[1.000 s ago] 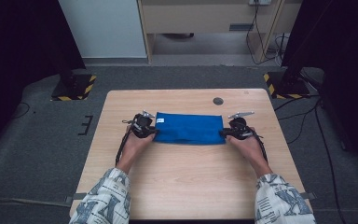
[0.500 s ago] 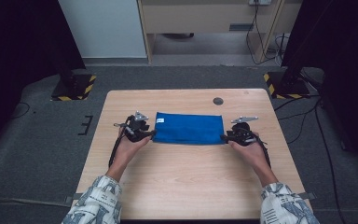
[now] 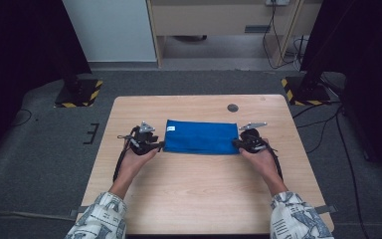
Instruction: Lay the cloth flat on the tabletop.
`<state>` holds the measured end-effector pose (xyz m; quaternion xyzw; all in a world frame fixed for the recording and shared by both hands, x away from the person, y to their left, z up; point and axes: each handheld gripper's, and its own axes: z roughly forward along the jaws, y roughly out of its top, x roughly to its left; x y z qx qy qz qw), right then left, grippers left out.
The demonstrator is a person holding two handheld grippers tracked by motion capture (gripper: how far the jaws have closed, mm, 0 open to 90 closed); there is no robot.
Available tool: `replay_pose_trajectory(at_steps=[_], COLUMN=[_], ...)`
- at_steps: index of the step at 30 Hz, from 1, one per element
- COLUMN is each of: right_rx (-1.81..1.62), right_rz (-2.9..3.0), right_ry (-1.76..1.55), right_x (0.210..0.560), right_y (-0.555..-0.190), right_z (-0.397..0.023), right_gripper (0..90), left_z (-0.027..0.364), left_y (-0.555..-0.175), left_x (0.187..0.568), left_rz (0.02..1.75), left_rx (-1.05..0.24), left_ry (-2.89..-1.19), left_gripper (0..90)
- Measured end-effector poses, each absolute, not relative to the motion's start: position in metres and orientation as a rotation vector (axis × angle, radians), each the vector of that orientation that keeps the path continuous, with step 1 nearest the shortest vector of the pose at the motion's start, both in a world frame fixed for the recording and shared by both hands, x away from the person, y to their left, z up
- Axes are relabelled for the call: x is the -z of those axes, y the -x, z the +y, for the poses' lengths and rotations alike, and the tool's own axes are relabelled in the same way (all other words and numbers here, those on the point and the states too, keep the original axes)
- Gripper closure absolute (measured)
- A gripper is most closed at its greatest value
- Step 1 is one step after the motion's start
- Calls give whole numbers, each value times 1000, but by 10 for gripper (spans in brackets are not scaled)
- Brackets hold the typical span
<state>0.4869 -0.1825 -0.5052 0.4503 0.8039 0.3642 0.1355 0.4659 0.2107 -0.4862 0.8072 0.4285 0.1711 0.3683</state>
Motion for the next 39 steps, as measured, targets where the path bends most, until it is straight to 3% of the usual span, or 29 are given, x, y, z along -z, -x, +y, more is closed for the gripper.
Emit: replay_pose_trajectory(at_steps=[3, 8, 12, 20, 33, 39], right_rx=[-1054, -1022, -992, -1013, -1051, -1060], right_rz=[2352, 2362, 2374, 2375, 2343, 2340], right_ry=[-1295, -1312, -1325, -1303, -1282, -1282], right_x=[505, 509, 513, 518, 503, 502], right_y=[-486, -484, -483, -480, -484, -485], right_z=[-180, -179, -185, -189, -189, -187], right_gripper=[876, 710, 682, 875, 881, 882], left_z=[210, 206, 206, 205, 195, 190], left_y=[-466, -467, -466, -468, -472, -476], left_x=[490, 495, 493, 495, 511, 512], left_rz=[1100, 1099, 1096, 1104, 1058, 1069], left_rx=[-437, -438, -447, -446, -427, -420], left_ry=[-2083, -2095, -2091, -2088, -2089, -2091], left_gripper=[564, 566, 570, 582, 498, 638])
